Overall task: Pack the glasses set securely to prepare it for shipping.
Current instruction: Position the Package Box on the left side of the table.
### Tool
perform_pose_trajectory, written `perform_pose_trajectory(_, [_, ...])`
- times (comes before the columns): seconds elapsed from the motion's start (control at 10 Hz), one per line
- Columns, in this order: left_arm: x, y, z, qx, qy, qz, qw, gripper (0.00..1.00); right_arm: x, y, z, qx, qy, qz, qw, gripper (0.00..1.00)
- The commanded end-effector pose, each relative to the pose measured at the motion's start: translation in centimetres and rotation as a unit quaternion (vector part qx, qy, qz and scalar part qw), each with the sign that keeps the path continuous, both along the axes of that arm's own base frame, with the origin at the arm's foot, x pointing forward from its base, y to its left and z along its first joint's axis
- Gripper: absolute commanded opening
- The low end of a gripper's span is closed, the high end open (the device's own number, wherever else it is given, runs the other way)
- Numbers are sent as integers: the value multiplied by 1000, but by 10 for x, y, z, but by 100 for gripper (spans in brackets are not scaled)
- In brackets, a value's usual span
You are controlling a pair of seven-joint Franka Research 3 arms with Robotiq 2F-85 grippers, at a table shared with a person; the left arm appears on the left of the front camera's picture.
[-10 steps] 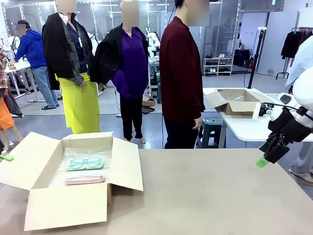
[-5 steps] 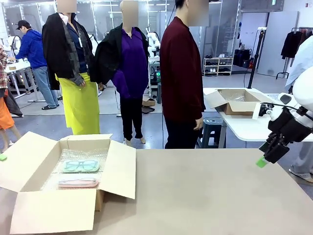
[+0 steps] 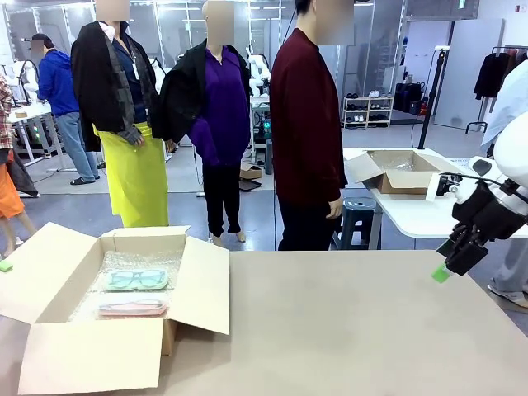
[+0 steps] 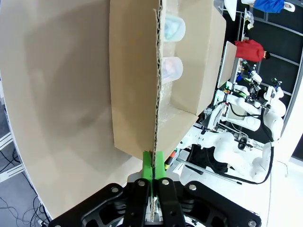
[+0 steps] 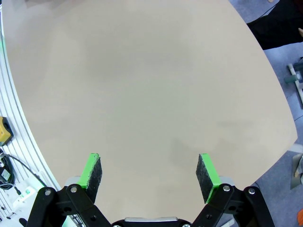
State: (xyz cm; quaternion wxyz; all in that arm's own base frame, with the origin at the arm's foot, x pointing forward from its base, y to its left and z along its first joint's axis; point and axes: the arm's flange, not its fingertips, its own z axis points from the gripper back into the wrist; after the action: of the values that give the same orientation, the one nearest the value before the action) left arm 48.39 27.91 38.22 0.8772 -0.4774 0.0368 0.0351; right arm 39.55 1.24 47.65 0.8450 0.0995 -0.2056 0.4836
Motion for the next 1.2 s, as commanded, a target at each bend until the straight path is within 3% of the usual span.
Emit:
perform_pose_trajectory(0.0, [-3, -3, -2, 1, -1, 2, 1000, 0, 0, 0, 1, -6, -4, 7, 1000, 100])
perform_pose_trajectory(0.5, [0, 0, 0, 0, 0, 0, 1000, 2, 0, 0, 1, -6, -4, 7, 1000, 100])
perform_pose_trajectory(0.6, [-5, 0, 7, 21, -13, 0, 1000, 39, 0, 0, 1, -6, -4, 7, 1000, 100])
perform_pose_trajectory(0.7, [-10, 2, 16, 50, -22, 12, 998, 39, 0, 0, 1, -6, -4, 7, 1000, 100])
perform_pose_trajectory(0.8, [-23, 3, 34, 99, -51, 20, 994, 77, 0, 0, 1, -6, -4, 7, 1000, 100])
perform_pose_trajectory(0.9, [-39, 1, 56, 136, -97, 19, 986, 43, 0, 0, 1, -6, -4, 7, 1000, 100])
perform_pose_trajectory(1.0, [-55, 0, 78, 184, -155, 25, 970, 100, 0, 0, 1, -6, -4, 7, 1000, 100])
perform_pose_trajectory(1.1, [-69, -4, 98, 229, -216, 30, 949, 80, 0, 0, 1, -6, -4, 7, 1000, 100])
